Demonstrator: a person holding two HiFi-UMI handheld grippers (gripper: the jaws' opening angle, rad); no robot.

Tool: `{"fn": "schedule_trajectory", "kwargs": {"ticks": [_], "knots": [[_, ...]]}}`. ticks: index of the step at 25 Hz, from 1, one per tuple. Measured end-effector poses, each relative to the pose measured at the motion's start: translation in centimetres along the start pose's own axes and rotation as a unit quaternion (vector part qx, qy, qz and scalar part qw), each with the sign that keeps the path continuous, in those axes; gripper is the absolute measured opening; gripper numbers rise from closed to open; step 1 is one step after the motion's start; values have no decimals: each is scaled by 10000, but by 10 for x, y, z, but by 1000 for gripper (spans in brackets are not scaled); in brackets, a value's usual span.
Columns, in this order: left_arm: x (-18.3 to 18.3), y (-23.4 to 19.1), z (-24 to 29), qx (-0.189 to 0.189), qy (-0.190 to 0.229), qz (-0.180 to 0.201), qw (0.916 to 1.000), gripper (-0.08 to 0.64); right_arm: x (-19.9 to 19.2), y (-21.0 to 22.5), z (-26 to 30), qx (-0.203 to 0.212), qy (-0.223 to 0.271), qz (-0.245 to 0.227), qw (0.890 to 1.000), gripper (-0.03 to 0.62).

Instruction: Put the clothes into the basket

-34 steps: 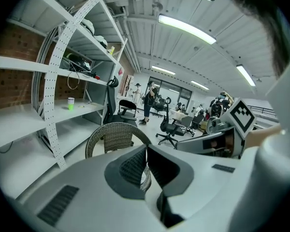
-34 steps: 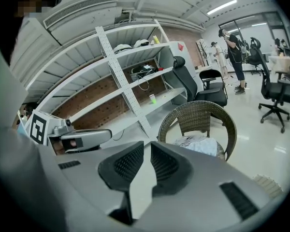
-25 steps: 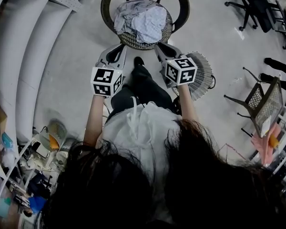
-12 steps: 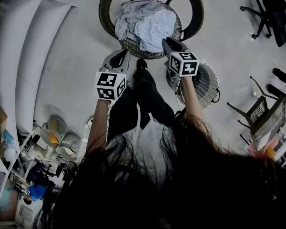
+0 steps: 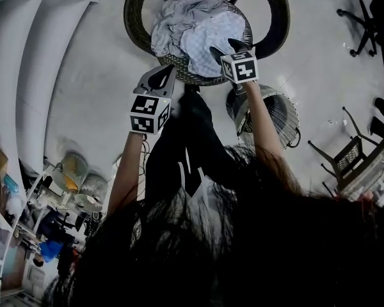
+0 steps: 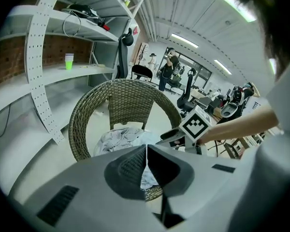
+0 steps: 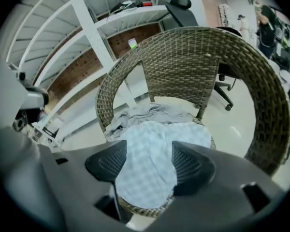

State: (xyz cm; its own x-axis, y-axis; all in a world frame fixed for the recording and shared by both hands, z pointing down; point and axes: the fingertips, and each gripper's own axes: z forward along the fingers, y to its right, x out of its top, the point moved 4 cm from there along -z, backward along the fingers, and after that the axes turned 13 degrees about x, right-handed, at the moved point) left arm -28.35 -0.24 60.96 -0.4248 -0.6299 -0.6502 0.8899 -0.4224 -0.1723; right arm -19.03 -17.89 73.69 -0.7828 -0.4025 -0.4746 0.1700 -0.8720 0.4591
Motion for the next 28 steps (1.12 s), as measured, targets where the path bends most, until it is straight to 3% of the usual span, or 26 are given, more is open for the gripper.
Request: {"fn": "schedule_trajectory", "kwargs": {"ticks": [5,10,15,17,18,20,24,28], "knots": [[-12,-3,12,5,-176,-3,9998,21,-14,27,42,-276,-900,-632,9936,298],[-23,-4,11,8,-294,60,9996,21,-31,40,76,-184,-1212,-356,9918,298],[-38,-12,9,104,-369,-11,9993,21,-43,60,89,-459,-1277,-119,9907,295],[-43,-16,5,159,-397,-38,9991,21,-43,63,86,-539,-1323,13,9897,247],[-45,-17,4,179,-407,-48,9990,21,-44,63,84,-546,-1326,166,9895,150],[-49,-18,0,195,-424,-56,9989,21,-48,61,80,-486,-1209,643,9894,91],[-47,-14,-5,106,-405,21,9991,21,-48,54,64,-157,-581,1822,9814,72],[-36,-10,-11,-15,-286,127,9995,21,-37,36,37,474,377,2599,9637,67]]}}
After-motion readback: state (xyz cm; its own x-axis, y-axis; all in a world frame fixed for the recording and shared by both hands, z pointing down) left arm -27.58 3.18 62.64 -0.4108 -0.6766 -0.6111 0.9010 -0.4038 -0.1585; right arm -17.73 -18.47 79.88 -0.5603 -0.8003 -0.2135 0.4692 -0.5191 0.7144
